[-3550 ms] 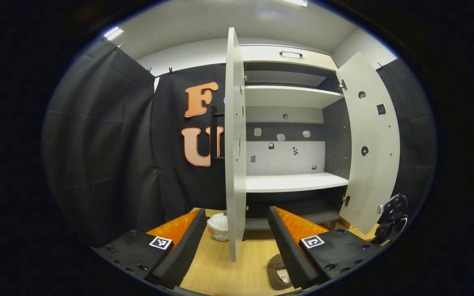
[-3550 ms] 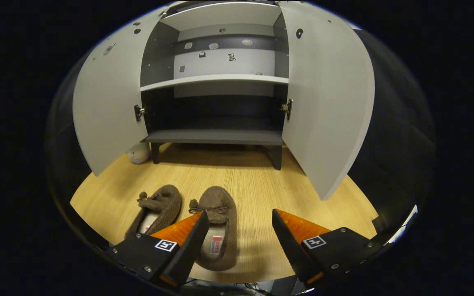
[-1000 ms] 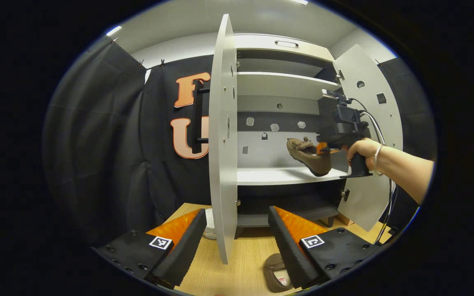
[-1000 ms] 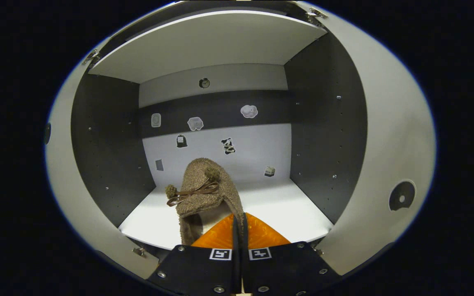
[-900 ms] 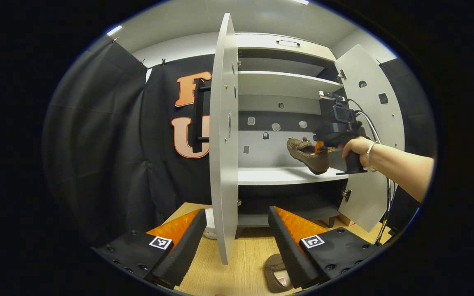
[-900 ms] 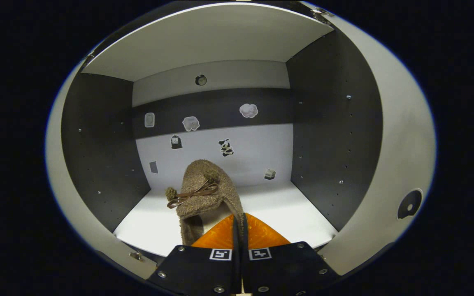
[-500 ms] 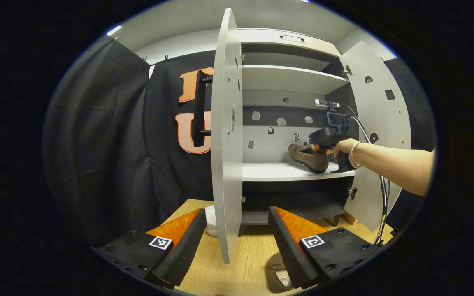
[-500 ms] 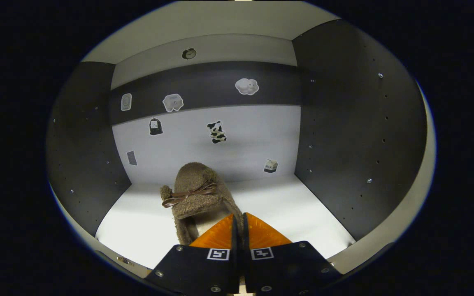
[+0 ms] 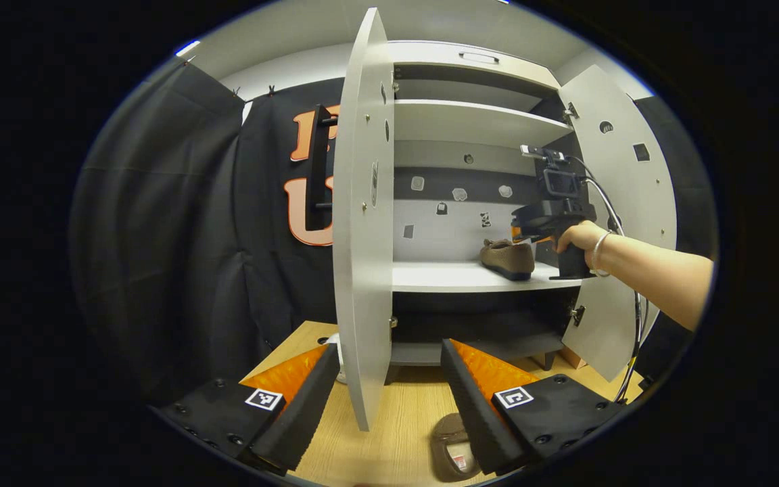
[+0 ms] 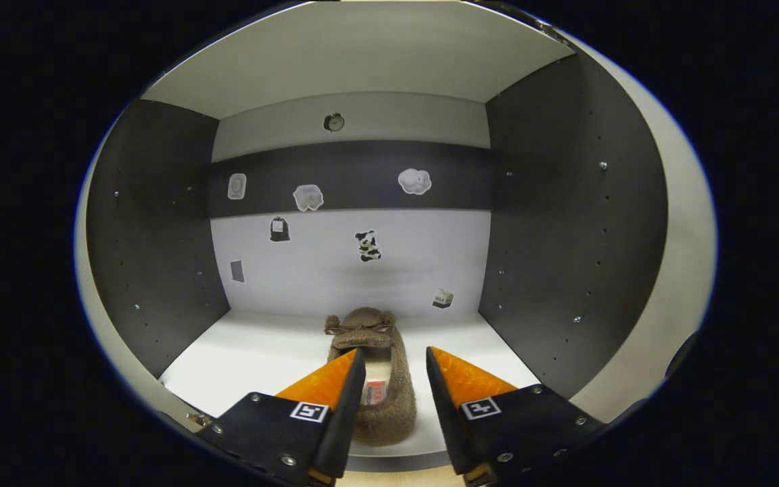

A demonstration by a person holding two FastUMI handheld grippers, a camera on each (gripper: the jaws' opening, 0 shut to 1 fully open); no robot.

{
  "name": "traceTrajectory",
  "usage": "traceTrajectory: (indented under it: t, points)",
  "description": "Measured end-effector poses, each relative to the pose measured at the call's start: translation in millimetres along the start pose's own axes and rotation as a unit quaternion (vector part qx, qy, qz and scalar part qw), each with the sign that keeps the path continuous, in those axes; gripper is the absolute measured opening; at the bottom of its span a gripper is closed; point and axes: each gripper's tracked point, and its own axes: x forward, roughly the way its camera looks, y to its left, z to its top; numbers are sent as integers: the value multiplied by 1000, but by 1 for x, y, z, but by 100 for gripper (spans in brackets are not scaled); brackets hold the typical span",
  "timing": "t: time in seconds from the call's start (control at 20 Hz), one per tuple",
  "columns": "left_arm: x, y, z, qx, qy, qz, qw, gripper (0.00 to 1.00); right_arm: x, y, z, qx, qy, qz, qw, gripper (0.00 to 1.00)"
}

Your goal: Grab one shoe with the right hand and put it into the shoe cabinet, grab the other shoe with the left hand and put it into the shoe cabinet; then close the right door with the right hand and the left door with the left hand.

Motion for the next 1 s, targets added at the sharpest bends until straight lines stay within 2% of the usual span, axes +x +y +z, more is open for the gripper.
traceTrajectory:
  t: [0.05, 0.1, 0.2, 0.4, 0.55, 0.65, 0.85, 1.0]
  points:
    - [0, -1, 0, 0, 0, -2, 1000, 99, -11, 2, 4, 5, -10, 5, 1000, 61]
    - [-1, -1, -2, 0, 0, -3, 1000, 98, -24, 1, 7, 11, -19, 8, 1000, 71]
    - [-2, -4, -5, -2, 3, -7, 1000, 98, -51, 0, 10, 27, -36, 13, 999, 80]
    - [-7, -12, -14, -4, 9, -18, 1000, 97, -101, -6, 2, 29, -61, 19, 998, 91]
    - [-7, -19, -27, -3, 20, -29, 999, 97, -138, -11, -19, 25, -63, 25, 997, 93]
    - [-5, -24, -42, -4, 33, -35, 999, 99, -162, -22, -32, 21, -70, 15, 997, 93]
    - [2, -40, -85, -15, 75, -54, 996, 98, -204, -37, -53, 13, -79, 1, 997, 92]
    - [5, -51, -125, -1, 109, -64, 992, 98, -228, -46, -60, 0, -84, -4, 996, 92]
